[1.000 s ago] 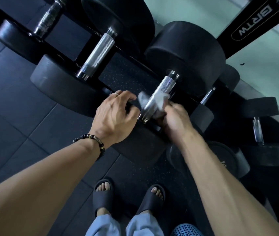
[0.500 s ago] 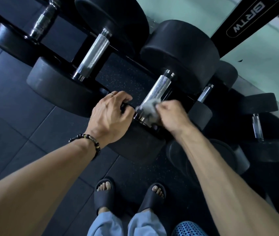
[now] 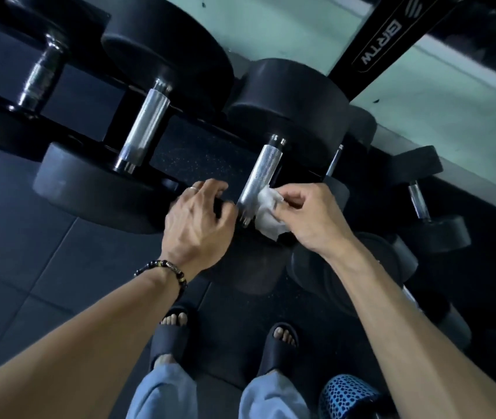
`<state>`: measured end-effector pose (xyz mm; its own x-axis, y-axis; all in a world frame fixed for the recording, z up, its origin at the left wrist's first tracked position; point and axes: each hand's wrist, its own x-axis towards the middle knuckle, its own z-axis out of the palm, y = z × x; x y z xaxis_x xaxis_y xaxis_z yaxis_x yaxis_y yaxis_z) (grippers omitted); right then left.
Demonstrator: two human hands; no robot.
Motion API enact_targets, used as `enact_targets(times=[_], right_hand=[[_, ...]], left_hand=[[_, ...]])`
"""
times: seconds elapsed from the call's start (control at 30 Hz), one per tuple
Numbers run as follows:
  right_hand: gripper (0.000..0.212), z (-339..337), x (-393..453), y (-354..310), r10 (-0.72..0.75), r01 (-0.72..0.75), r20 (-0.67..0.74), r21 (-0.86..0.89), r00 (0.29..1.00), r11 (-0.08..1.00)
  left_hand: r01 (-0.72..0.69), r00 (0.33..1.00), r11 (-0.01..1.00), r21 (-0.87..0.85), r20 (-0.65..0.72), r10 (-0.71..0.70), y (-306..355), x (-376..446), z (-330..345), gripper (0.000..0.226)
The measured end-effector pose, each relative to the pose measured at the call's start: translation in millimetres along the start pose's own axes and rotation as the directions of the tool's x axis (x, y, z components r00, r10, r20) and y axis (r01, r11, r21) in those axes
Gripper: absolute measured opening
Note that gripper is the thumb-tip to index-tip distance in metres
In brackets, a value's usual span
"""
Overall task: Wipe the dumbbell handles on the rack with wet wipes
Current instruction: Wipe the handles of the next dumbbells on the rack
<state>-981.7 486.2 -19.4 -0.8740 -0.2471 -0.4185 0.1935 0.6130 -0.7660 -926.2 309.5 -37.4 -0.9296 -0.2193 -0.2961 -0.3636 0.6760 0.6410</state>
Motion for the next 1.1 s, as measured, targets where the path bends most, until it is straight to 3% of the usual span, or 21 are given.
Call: enact_targets(times=[0.1,0.17,0.2,0.23,0.3,0.33,0.37,0.43,0.5,0.57,0.63,0.67,0.77,0.87,0.93,1.0,1.1], right_hand=[[0.025,3.3,-8.3,-21.6,-0.005,0.005,0.006,-0.008,1.000,1.000],[0.025,6.2,-10.0,-34.4,-0.016,0.016,0.004,0.002,1.000,1.000],[0.027,7.6,-11.2,-39.1,-0.026,0.026,-0.010,0.014,1.000,1.000],[0.029,9.5,-13.4,-43.2,-0.037,0.038,-0.038,0.026,0.999,0.999],[0.030,14.1,-18.9,-48.5,-0.059,0.067,-0.128,0.061,0.990,0.996],[0.029,16.6,-21.6,-49.3,-0.057,0.071,-0.174,0.078,0.983,0.994],[0.026,19.3,-23.8,-49.6,-0.047,0.068,-0.210,0.091,0.977,0.994],[0.020,26.3,-27.0,-48.3,-0.034,0.060,-0.255,0.096,0.966,0.994],[0.022,37.6,-30.8,-47.6,-0.084,0.106,-0.282,0.063,0.956,0.992],[0.036,50.6,-32.6,-41.8,-0.169,0.170,-0.292,-0.023,0.941,0.985],[0.049,60.0,-33.4,-36.9,-0.217,0.190,-0.267,-0.121,0.939,0.974],[0.051,63.1,-33.5,-35.9,-0.236,0.201,-0.248,-0.159,0.940,0.967],[0.044,69.1,-34.5,-36.4,-0.270,0.240,-0.278,-0.138,0.922,0.961],[0.030,65.1,-36.4,-45.7,-0.044,0.148,-0.474,0.184,0.880,0.972],[0.038,56.1,-33.4,-47.9,0.116,0.059,-0.413,0.388,0.903,0.920],[0.031,50.1,-29.9,-44.2,0.108,0.008,-0.344,0.317,0.933,0.948],[0.017,52.4,-25.8,-40.0,0.017,0.067,-0.484,0.156,0.875,0.986]], left_hand=[[-0.046,0.992,0.987,-0.156,0.113,0.064,-1.6,-2.3,-13.7,0.074],[-0.101,0.965,0.940,-0.326,0.198,0.172,-0.5,0.5,-29.6,0.076],[-0.151,0.941,0.934,-0.324,0.242,0.236,-0.2,5.5,-36.7,0.076],[-0.217,0.921,0.937,-0.274,0.260,0.289,-1.6,11.5,-41.4,0.071],[-0.314,0.925,0.939,-0.142,0.176,0.336,0.5,20.6,-48.0,0.033],[-0.303,0.940,0.945,-0.125,0.126,0.318,2.0,24.2,-49.5,0.014],[-0.283,0.950,0.948,-0.148,0.091,0.298,3.5,26.3,-50.0,0.011],[-0.191,0.974,0.954,-0.229,0.075,0.213,8.2,26.4,-47.2,0.019],[0.006,0.993,0.897,-0.441,0.108,0.046,15.6,27.4,-45.9,0.017],[0.290,0.954,0.654,-0.698,0.268,-0.137,23.5,30.5,-48.8,0.017],[0.437,0.896,0.445,-0.782,0.419,-0.145,23.0,33.5,-52.6,0.025],[0.449,0.886,0.440,-0.778,0.453,-0.103,21.1,34.4,-53.5,0.024],[0.358,0.912,0.574,-0.736,0.408,-0.045,13.0,35.2,-50.1,0.011],[0.345,0.919,0.569,-0.746,0.391,-0.045,8.4,39.6,-49.0,0.023],[0.348,0.904,0.547,-0.762,0.426,0.018,8.7,42.0,-50.8,0.026],[0.322,0.901,0.576,-0.751,0.431,0.058,12.3,43.4,-51.4,0.029],[0.225,0.934,0.728,-0.647,0.355,0.027,19.7,44.2,-48.2,0.030]])
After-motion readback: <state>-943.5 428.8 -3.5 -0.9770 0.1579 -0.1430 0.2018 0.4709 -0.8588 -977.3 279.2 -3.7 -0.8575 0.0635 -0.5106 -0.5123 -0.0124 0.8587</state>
